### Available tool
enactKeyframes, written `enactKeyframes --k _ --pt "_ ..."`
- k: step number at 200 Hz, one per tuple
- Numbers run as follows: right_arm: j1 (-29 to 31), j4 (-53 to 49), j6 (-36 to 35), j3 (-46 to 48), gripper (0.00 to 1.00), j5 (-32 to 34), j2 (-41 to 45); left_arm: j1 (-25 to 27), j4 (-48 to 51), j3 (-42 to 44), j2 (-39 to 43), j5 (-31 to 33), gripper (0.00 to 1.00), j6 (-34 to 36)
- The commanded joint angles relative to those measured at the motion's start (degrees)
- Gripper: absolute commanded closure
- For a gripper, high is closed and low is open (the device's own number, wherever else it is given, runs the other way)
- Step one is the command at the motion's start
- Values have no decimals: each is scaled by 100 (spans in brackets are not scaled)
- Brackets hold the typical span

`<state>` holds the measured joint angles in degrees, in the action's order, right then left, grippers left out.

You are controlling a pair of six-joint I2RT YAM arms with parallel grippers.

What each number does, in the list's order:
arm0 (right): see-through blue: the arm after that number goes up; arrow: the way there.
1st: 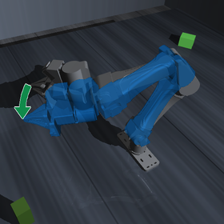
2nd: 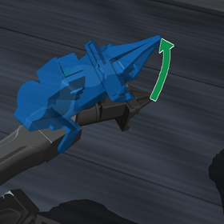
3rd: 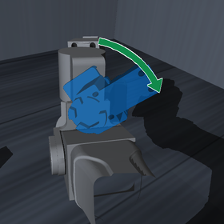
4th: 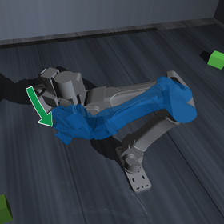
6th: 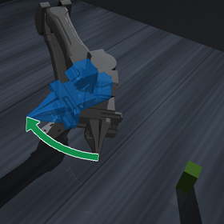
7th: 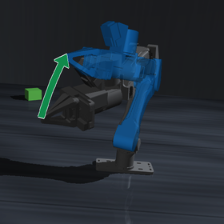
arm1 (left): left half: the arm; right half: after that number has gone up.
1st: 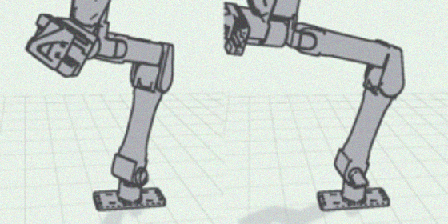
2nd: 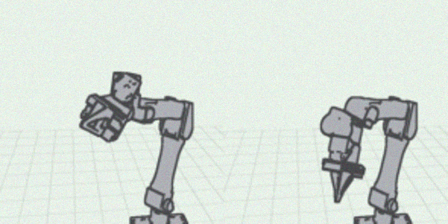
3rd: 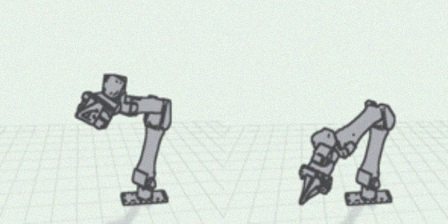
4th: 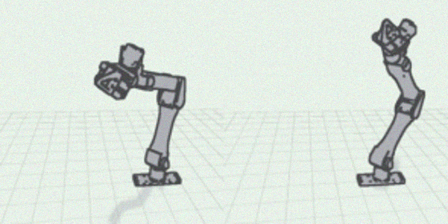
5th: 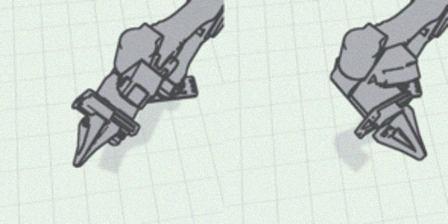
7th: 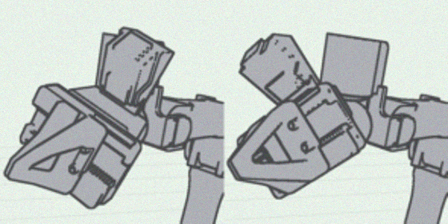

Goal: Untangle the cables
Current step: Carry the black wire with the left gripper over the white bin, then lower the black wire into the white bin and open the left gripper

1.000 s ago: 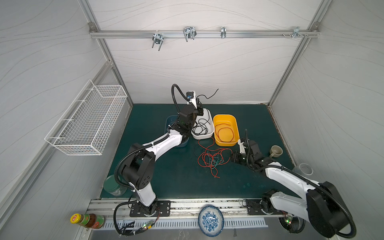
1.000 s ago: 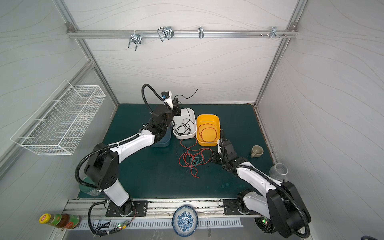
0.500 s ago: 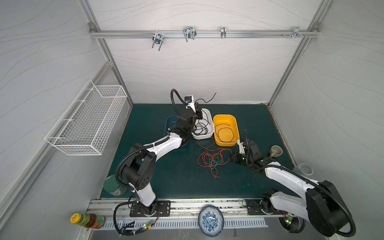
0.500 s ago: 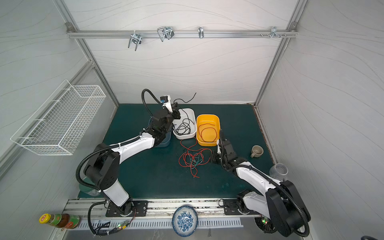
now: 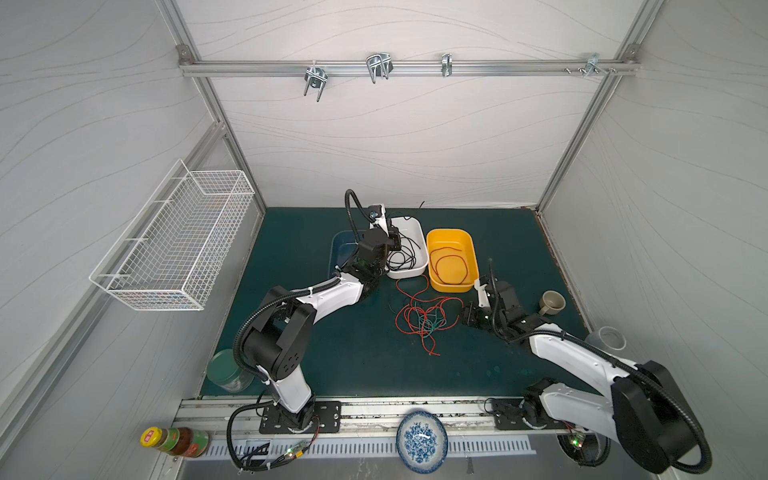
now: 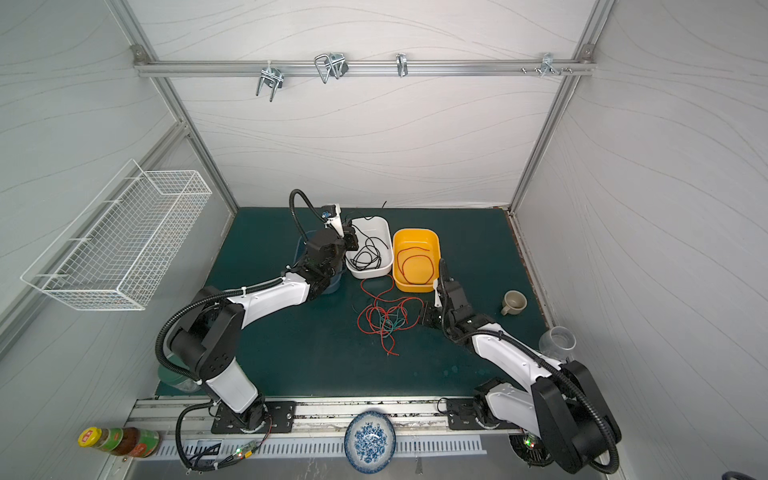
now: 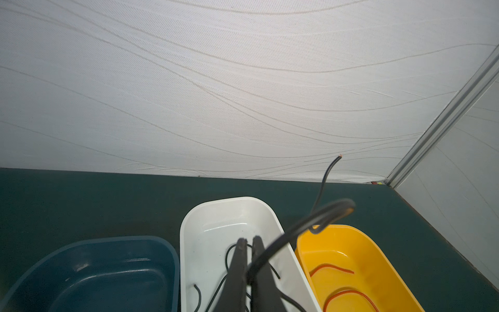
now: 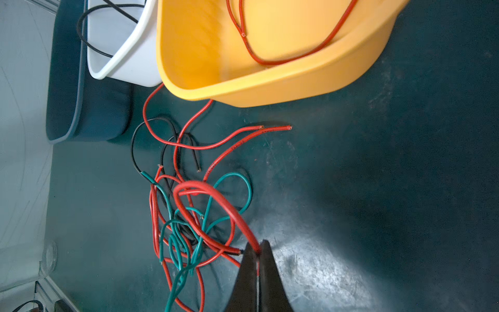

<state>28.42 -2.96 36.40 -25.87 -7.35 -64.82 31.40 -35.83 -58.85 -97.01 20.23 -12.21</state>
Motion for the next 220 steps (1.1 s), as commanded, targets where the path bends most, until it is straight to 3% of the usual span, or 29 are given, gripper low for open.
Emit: enactKeyframes --k 1,62,101,168,192,220 --pt "45 127 7 15 100 -40 48 -11 -300 45 137 158 100 71" --pt "47 103 -8 11 100 -28 65 -9 -108 142 22 155 100 294" --pt "58 130 13 3 100 -81 25 6 403 44 -66 488 100 527" --pt "75 164 11 -15 100 -133 -44 14 2404 -880 -569 437 100 615" --pt "84 173 23 -37 100 -165 -93 19 3520 -1528 -909 722 100 483" --pt "101 182 16 -41 100 -172 -126 24 4071 -1912 -1237 776 100 574"
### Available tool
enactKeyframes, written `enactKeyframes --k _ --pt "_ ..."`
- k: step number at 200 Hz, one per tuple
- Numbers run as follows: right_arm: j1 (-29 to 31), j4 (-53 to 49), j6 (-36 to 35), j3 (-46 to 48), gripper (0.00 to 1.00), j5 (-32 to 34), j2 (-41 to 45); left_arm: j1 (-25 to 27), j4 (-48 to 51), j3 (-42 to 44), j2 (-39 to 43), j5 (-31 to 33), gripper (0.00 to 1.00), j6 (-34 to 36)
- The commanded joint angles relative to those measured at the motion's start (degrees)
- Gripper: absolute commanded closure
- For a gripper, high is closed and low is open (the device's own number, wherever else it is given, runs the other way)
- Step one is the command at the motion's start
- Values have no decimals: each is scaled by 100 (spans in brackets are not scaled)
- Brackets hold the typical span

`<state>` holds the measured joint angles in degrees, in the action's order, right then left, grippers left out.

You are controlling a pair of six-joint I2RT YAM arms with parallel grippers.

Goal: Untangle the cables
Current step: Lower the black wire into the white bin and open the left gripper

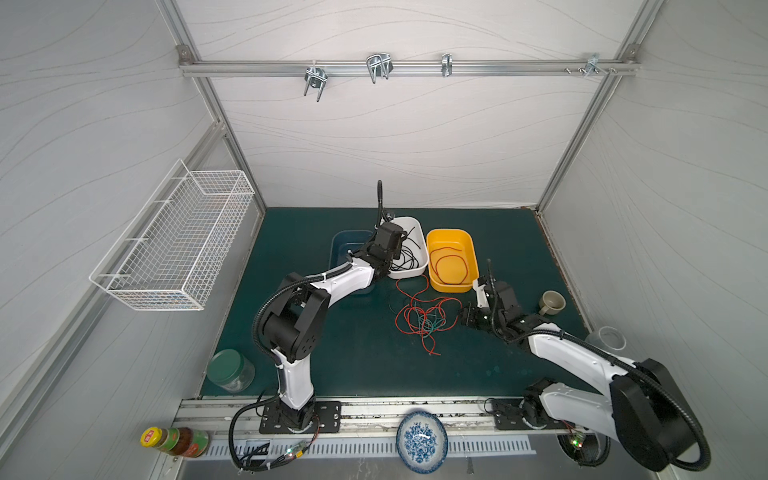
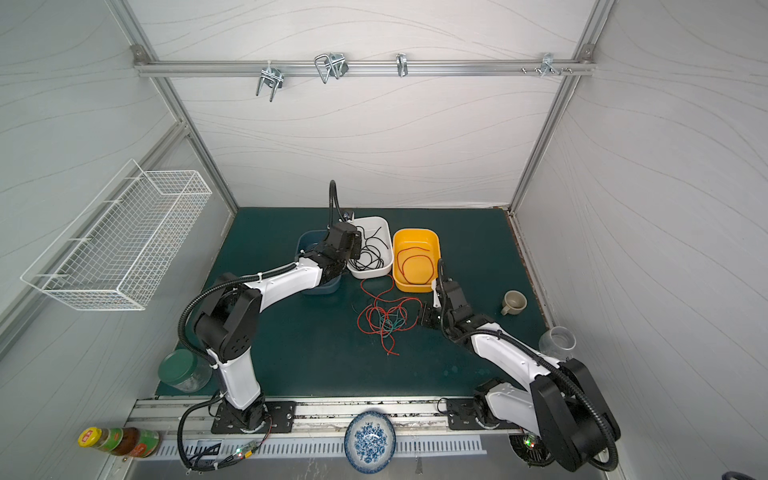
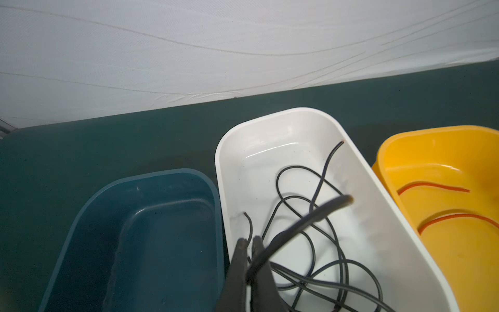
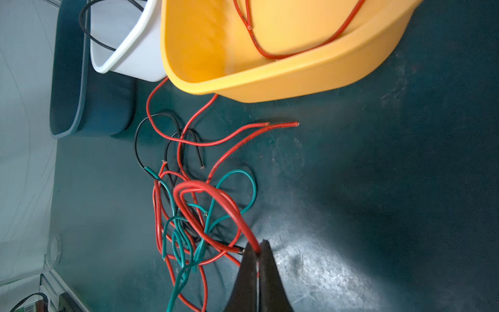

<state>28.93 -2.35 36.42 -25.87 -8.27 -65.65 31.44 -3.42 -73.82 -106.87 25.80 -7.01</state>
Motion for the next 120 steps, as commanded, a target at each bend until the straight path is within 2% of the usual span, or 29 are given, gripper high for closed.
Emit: enactKeyframes --k 1,38,120 --pt "51 121 18 -41 100 -79 -44 20 845 -432 -258 226 100 56" --pt "69 112 14 -59 100 -102 -74 24 1431 -809 -642 400 100 113" --pt "78 111 21 -58 100 -96 -71 103 1717 -1176 -923 -127 100 248"
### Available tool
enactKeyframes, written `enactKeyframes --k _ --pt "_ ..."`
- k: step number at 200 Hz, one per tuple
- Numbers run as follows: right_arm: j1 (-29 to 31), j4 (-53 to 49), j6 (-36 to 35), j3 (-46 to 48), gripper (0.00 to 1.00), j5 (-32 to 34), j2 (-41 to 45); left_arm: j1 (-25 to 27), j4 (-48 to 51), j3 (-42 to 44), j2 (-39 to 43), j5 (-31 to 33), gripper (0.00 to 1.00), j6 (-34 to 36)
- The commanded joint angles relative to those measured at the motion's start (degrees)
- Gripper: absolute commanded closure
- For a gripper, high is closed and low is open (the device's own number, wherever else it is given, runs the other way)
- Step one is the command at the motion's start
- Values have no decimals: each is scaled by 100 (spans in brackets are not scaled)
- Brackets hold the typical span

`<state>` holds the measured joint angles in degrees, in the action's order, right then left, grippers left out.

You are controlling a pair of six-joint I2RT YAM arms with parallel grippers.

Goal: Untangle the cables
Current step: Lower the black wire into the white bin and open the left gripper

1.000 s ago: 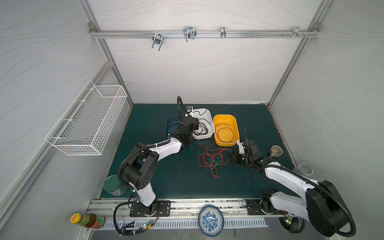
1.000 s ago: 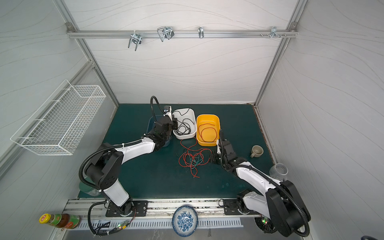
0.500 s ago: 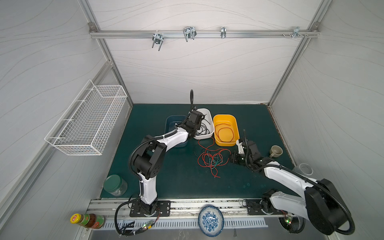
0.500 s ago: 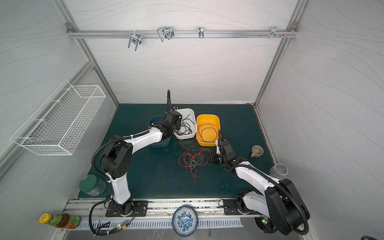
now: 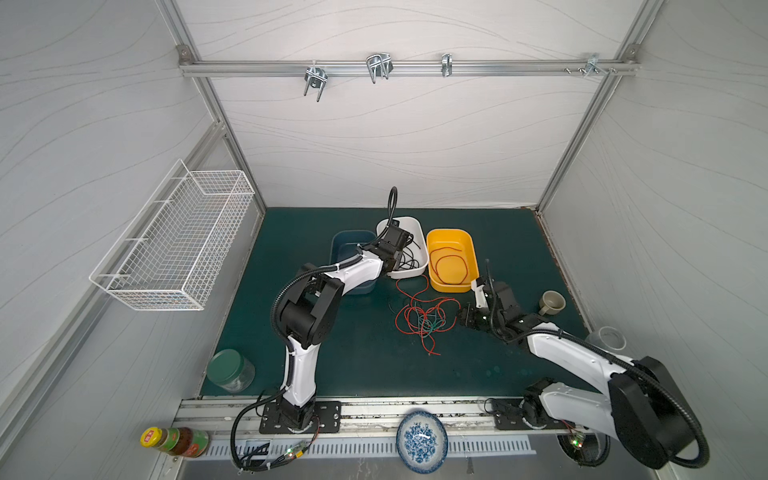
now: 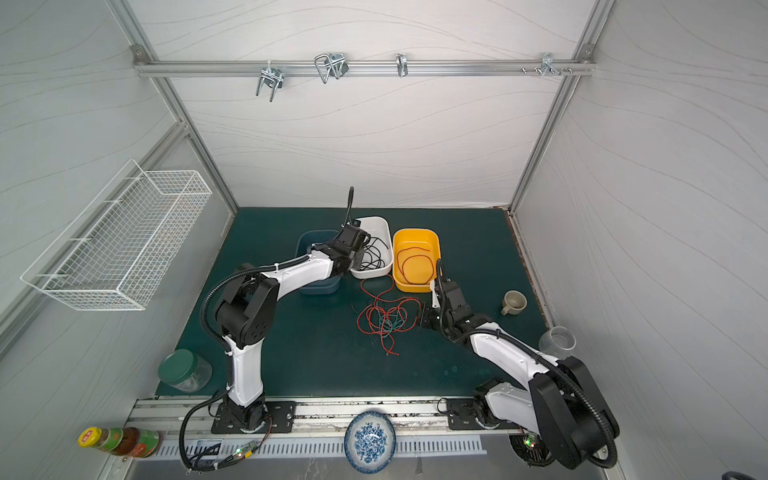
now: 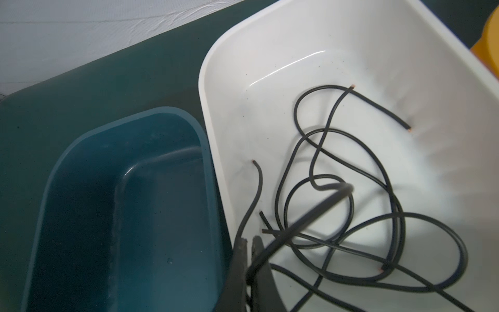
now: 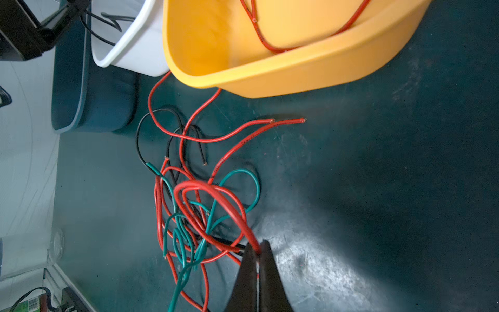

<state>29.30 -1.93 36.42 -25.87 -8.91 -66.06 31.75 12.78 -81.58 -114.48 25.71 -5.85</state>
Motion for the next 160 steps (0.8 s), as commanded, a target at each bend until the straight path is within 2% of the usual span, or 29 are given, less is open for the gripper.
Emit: enactKeyframes --k 1,112,132,150,160 --pt "41 70 17 -58 100 -32 -29 75 104 -410 -171 -115 100 134" --pt "65 42 15 -59 100 -34 49 216 869 -1359 -817 -18 100 271" --pt "63 44 29 -54 100 -33 59 211 825 -1360 -787 -33 93 303" --pt "75 54 26 -67 100 -50 42 213 812 -1360 -750 -111 78 340" --pt "76 40 30 -63 100 -50 41 211 823 -1368 -739 -130 75 363"
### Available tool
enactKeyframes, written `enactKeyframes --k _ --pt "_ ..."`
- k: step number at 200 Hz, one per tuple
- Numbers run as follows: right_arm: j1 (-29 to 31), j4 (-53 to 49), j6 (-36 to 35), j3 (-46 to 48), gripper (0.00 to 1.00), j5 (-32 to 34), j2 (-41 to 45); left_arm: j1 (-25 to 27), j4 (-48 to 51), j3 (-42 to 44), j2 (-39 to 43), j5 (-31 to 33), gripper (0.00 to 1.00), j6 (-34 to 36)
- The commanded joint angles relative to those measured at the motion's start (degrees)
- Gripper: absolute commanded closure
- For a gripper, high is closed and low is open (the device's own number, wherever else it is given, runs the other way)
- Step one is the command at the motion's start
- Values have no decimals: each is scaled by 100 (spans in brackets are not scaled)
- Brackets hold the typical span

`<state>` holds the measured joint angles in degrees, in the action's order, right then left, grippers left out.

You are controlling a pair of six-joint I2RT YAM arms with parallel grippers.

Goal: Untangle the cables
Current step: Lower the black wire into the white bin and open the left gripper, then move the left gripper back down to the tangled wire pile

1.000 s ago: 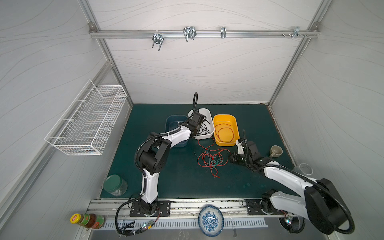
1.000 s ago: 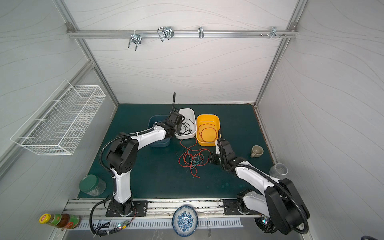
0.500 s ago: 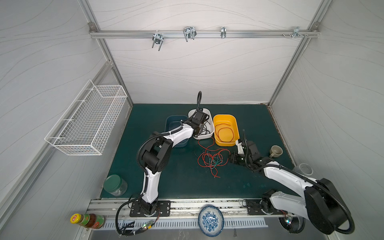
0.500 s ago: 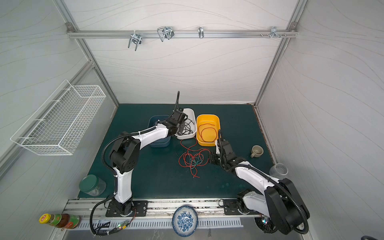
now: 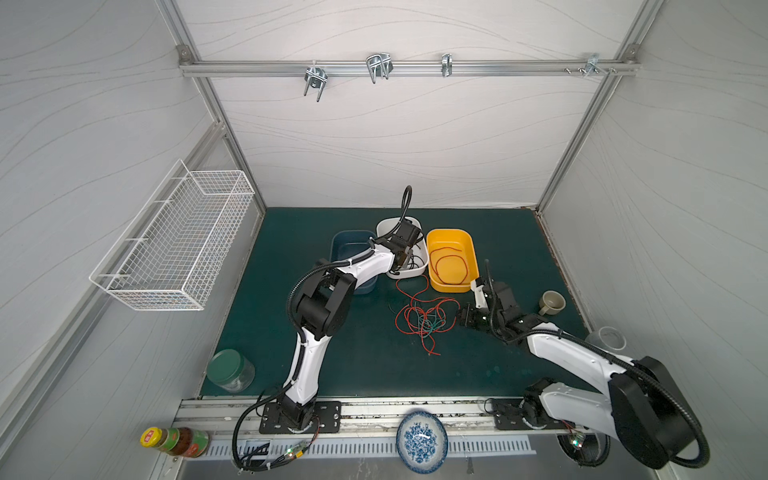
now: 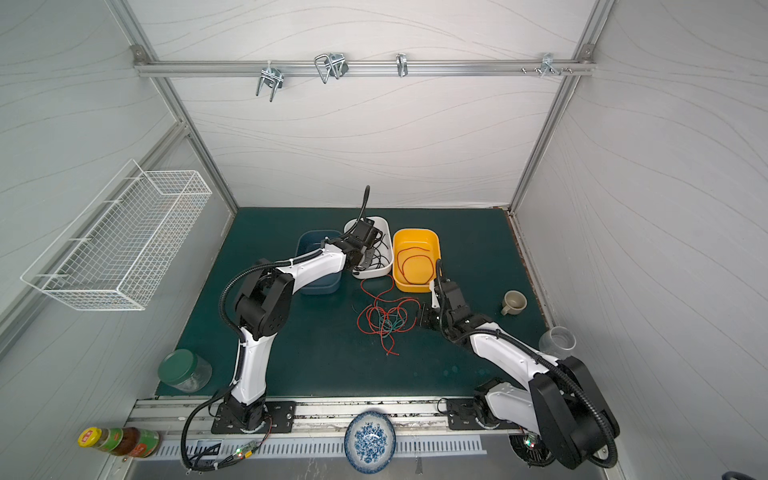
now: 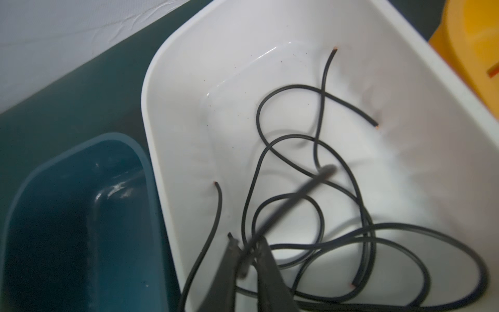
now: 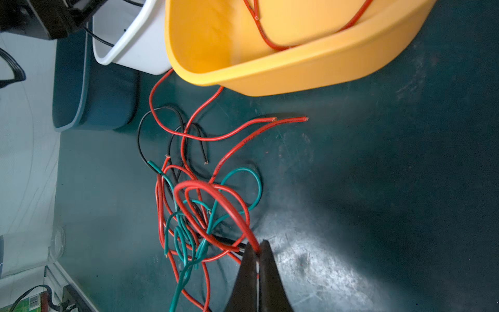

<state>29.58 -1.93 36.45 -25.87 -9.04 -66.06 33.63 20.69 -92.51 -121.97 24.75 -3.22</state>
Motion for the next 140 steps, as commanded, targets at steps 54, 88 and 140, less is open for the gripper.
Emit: enactKeyframes --k 54,88,140 --pt "56 35 10 -59 100 10 38 24 180 -560 174 -43 61 295" --pt "56 58 2 -67 100 11 -12 22 356 -799 407 -116 52 328" --pt "74 200 -30 -15 100 -136 69 37 499 -341 1421 -372 49 -209"
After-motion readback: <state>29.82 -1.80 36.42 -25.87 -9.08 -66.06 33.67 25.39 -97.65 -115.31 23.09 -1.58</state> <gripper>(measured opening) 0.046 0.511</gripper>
